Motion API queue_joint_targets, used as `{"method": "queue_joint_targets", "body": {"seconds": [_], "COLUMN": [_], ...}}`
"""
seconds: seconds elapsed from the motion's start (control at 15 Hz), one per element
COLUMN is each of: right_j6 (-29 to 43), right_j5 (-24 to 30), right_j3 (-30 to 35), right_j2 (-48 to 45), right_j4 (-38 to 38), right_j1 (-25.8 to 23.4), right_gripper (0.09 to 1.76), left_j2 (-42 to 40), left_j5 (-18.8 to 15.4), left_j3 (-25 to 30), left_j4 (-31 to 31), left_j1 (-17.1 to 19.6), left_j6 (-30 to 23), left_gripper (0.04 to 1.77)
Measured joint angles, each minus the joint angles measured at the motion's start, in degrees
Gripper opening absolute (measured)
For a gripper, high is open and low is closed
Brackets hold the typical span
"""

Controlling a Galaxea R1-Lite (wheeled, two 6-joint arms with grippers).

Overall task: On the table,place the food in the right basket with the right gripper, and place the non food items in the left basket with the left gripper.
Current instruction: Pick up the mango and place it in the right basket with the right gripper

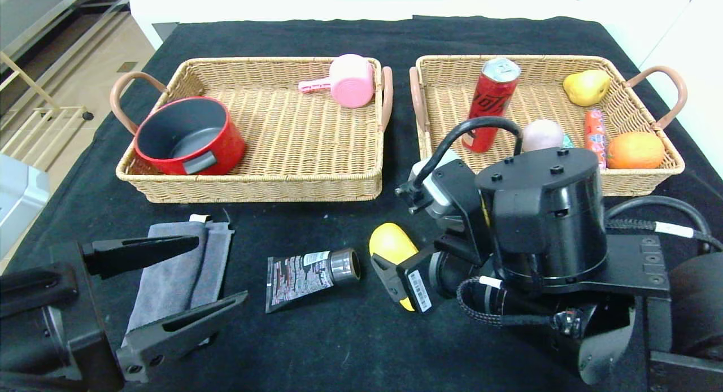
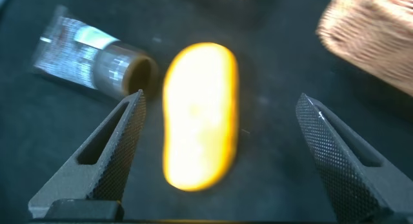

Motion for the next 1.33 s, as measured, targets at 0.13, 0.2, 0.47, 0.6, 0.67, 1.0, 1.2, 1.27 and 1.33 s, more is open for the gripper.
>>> {"method": "queue_joint_targets", "body": {"seconds": [0.13, 0.2, 0.47, 0.6, 0.67, 1.0, 1.2, 1.27, 1.33], "right_j6": [0.1, 0.1, 0.1, 0.1, 0.1, 0.1, 0.2, 0.2, 0.2], "right_j5": [-0.3, -0.9, -1.1, -1.2, -1.2, -1.3, -1.4, -1.3, -1.3], "right_j3": [-0.2, -0.2, -0.2, -0.1, -0.1, -0.1, 0.2, 0.2, 0.2], "right_j2": [1.7, 2.7, 4.7, 5.2, 5.6, 7.0, 8.2, 8.6, 8.9], "right_j4": [-3.3, -4.4, -4.8, -4.8, -4.9, -5.9, -7.0, -7.1, -7.2], "right_j1": [0.2, 0.3, 0.4, 0.4, 0.2, -0.9, -1.6, -1.8, -1.9], "right_gripper": [1.7, 1.7, 1.7, 1.7, 1.7, 1.7, 1.7, 1.7, 1.7], "left_j2": [-0.2, -0.2, -0.3, -0.3, -0.3, -0.3, -0.3, -0.3, -0.3], "left_j5": [0.0, 0.0, 0.0, 0.0, 0.0, 0.0, 0.0, 0.0, 0.0], "left_j3": [-0.1, -0.1, -0.1, -0.1, -0.1, -0.1, -0.1, -0.1, -0.1], "left_j4": [0.0, 0.0, 0.0, 0.0, 0.0, 0.0, 0.0, 0.0, 0.0], "left_j1": [0.1, 0.1, 0.2, 0.2, 0.2, 0.2, 0.2, 0.2, 0.2], "left_j6": [0.0, 0.0, 0.0, 0.0, 0.0, 0.0, 0.0, 0.0, 0.0], "left_gripper": [1.72, 1.72, 1.72, 1.72, 1.72, 1.72, 1.72, 1.72, 1.72]}}
